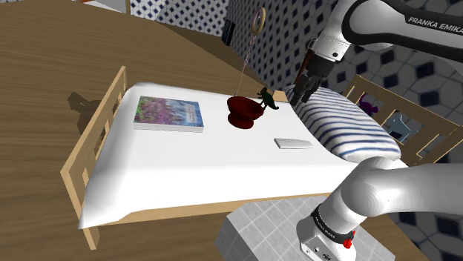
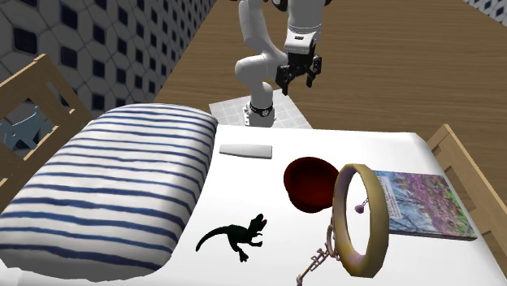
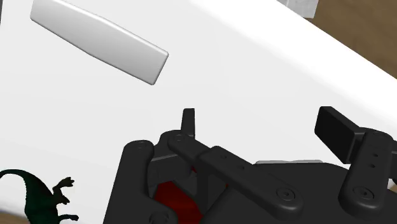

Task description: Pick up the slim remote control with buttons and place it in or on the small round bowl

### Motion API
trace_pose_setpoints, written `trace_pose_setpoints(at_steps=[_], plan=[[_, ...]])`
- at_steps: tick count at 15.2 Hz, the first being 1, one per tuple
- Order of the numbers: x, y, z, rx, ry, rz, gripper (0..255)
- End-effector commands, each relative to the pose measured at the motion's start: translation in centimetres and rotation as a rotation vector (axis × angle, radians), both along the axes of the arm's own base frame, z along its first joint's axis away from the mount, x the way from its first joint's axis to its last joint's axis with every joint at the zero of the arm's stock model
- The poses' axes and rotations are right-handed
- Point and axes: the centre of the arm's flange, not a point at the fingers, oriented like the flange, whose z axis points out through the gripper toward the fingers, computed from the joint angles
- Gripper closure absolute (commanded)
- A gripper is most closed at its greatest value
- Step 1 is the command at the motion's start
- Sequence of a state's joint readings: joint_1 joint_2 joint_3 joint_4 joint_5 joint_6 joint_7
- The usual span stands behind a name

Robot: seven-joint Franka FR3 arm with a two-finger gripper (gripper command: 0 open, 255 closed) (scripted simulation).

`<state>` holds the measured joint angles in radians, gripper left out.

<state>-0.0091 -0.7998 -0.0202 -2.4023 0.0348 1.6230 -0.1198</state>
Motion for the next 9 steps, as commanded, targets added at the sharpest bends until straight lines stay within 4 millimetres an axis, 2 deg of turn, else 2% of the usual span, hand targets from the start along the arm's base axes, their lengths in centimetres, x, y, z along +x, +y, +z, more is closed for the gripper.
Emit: trace_pose_setpoints(at_steps=[1,9], plan=[[0.0,0.0,0.0,0.000,0.000,0.000,0],[-2.3,-6.5,-7.8,-0.016,-0.003,0.382,0]])
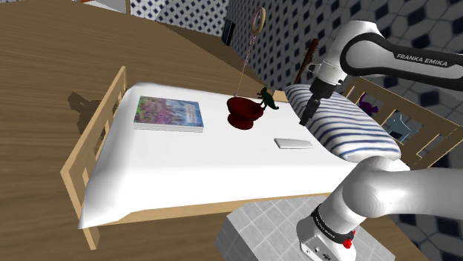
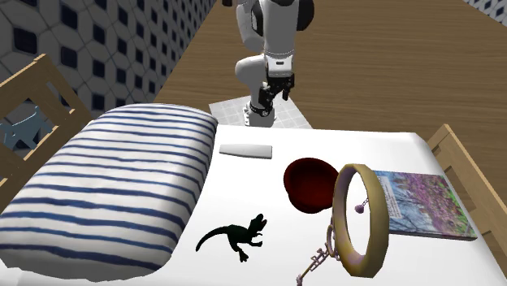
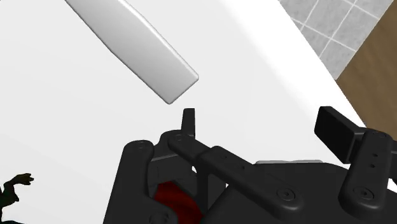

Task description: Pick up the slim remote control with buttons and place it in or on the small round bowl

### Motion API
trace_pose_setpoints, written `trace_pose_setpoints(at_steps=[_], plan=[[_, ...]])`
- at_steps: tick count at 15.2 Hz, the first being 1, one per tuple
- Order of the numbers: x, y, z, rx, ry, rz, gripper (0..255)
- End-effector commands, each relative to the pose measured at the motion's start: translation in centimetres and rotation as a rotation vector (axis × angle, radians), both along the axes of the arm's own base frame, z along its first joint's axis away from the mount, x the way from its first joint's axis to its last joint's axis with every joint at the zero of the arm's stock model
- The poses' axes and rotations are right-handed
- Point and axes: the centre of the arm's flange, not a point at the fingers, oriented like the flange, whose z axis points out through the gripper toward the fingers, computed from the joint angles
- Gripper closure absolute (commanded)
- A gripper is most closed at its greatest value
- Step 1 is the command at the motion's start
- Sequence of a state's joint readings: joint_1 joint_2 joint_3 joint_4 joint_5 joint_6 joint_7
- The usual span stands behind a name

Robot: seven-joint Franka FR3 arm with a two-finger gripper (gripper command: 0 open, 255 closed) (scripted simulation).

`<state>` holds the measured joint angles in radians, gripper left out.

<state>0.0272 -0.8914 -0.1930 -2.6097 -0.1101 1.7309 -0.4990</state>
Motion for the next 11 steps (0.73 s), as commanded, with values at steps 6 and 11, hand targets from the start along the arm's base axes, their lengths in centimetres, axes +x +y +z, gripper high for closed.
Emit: trace_pose_setpoints(at_steps=[6,11], plan=[[-0.1,-6.0,-6.7,-0.015,-0.004,0.342,0],[1.1,-10.3,-11.4,-0.025,-0.006,0.581,0]])
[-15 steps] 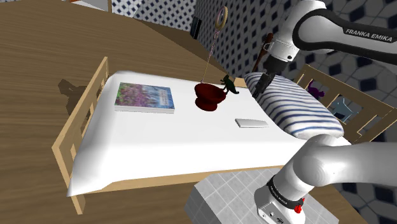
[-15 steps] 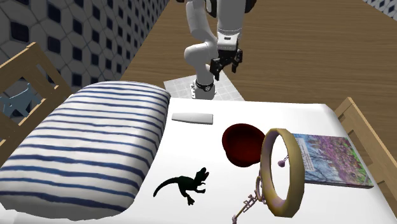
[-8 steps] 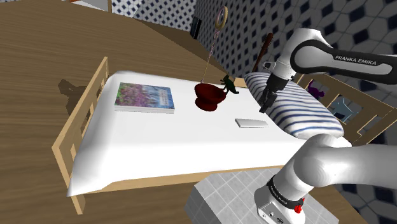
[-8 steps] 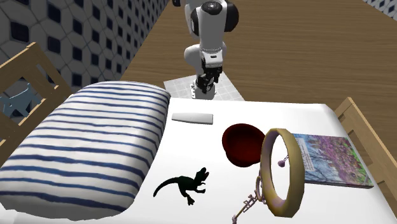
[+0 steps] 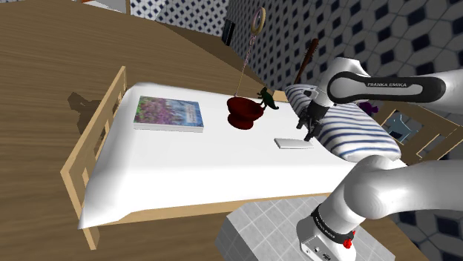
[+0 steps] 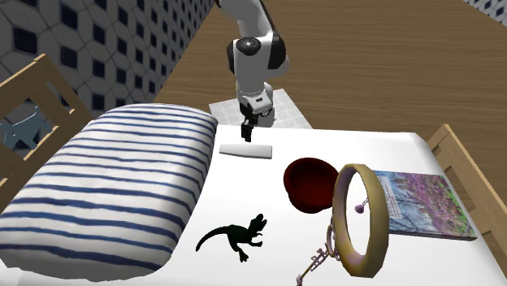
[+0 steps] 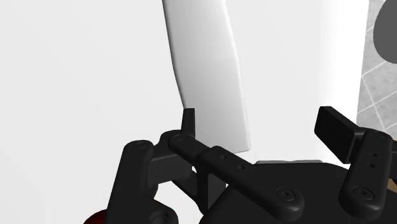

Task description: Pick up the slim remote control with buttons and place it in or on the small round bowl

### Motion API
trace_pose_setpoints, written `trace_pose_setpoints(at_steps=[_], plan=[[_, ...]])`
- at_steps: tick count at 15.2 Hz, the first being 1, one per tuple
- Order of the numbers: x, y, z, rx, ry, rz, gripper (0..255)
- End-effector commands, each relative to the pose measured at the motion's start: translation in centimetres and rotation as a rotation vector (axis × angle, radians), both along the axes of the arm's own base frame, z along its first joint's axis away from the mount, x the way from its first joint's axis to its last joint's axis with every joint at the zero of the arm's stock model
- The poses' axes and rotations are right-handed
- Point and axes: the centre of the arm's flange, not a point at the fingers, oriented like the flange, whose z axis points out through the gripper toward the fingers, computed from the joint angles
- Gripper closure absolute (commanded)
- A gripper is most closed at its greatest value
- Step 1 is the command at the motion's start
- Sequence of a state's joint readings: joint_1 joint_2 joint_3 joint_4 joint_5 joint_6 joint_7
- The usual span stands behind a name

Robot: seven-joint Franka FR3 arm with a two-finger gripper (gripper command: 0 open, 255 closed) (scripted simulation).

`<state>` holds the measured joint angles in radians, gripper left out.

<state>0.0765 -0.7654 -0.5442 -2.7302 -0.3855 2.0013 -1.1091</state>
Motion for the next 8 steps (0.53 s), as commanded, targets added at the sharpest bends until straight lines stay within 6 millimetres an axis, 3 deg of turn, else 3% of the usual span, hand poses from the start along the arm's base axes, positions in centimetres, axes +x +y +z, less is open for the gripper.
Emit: trace_pose_setpoints(at_steps=[1,3,8], plan=[[0.6,-1.7,-2.2,-0.006,-0.002,0.104,0],[1.4,-3.3,-4.1,-0.009,-0.003,0.196,0],[1.3,-3.2,-6.7,-0.009,-0.003,0.196,0]])
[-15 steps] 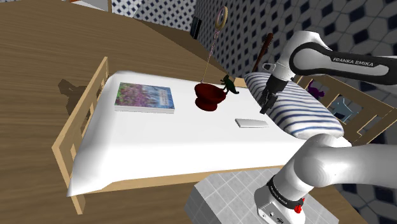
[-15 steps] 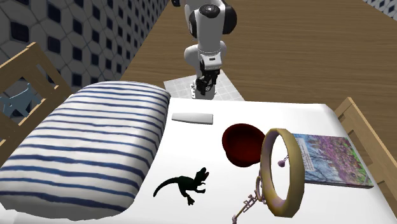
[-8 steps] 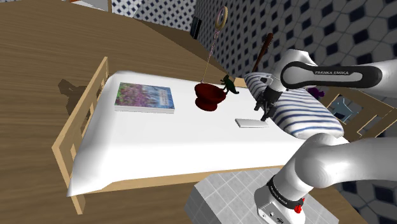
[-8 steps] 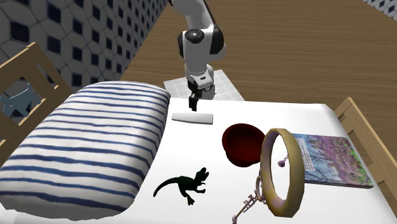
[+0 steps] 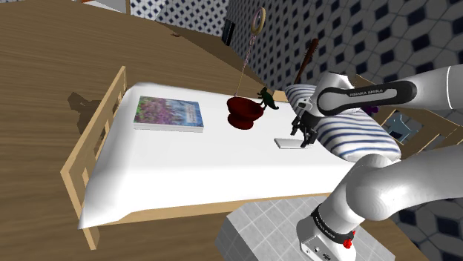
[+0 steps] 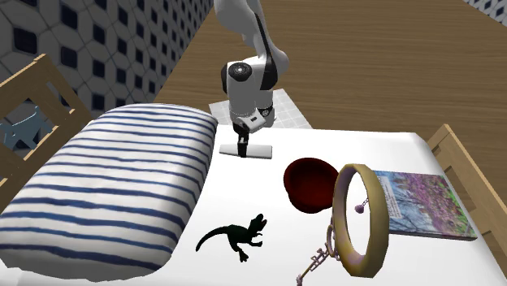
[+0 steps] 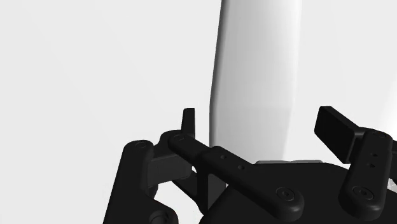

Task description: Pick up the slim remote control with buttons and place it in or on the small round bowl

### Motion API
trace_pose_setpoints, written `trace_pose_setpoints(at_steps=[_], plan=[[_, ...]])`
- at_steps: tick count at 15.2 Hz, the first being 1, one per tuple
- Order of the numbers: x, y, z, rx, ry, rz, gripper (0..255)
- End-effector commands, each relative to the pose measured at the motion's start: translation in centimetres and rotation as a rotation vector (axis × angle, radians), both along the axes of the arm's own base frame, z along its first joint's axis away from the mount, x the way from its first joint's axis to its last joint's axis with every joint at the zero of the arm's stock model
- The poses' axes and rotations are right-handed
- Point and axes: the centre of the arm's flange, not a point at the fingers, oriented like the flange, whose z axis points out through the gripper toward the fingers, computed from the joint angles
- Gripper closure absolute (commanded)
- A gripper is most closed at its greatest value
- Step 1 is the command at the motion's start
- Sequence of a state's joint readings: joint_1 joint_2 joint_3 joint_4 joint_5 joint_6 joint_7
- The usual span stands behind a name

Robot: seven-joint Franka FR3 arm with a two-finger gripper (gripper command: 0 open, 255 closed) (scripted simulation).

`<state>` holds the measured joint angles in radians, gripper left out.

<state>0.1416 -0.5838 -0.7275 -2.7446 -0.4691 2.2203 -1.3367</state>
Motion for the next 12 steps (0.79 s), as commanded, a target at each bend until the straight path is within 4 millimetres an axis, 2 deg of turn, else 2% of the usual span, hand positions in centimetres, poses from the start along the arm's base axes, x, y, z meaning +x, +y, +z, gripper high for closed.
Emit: trace_pose_setpoints(at_steps=[1,3,11,12], plan=[[-0.14,0.01,-1.08,0.000,-0.001,0.002,0],[-0.15,0.02,-1.91,0.000,-0.001,0.002,0],[-0.15,0.02,-1.90,0.000,-0.001,0.002,0],[-0.15,0.02,-1.90,0.000,-0.001,0.002,255]])
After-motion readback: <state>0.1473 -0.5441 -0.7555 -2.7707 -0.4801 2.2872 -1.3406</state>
